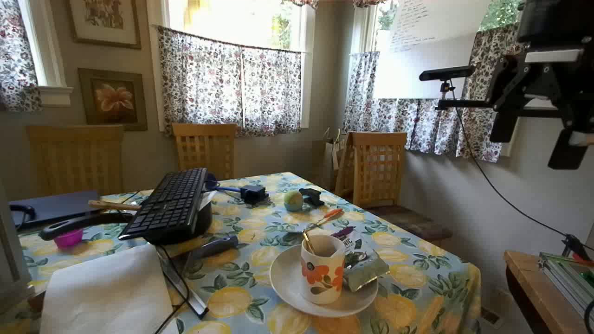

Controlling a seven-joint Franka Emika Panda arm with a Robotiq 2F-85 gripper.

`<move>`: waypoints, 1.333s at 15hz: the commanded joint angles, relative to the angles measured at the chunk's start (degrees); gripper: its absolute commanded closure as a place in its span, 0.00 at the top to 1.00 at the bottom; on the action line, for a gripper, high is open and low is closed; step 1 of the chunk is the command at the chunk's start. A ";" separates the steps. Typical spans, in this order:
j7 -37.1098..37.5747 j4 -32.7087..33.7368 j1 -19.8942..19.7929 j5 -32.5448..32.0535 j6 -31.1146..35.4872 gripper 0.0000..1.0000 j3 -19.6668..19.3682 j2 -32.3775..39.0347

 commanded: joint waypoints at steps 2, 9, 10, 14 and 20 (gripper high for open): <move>0.51 0.09 1.12 -0.56 -0.09 1.00 -0.97 0.23; -14.37 0.26 1.02 -0.17 9.73 1.00 -8.46 4.88; -19.11 0.91 0.74 0.18 12.43 1.00 -10.83 7.13; -37.57 5.58 4.43 4.64 17.80 1.00 -23.40 16.46; -61.58 20.32 -0.41 26.56 7.90 1.00 -29.27 32.96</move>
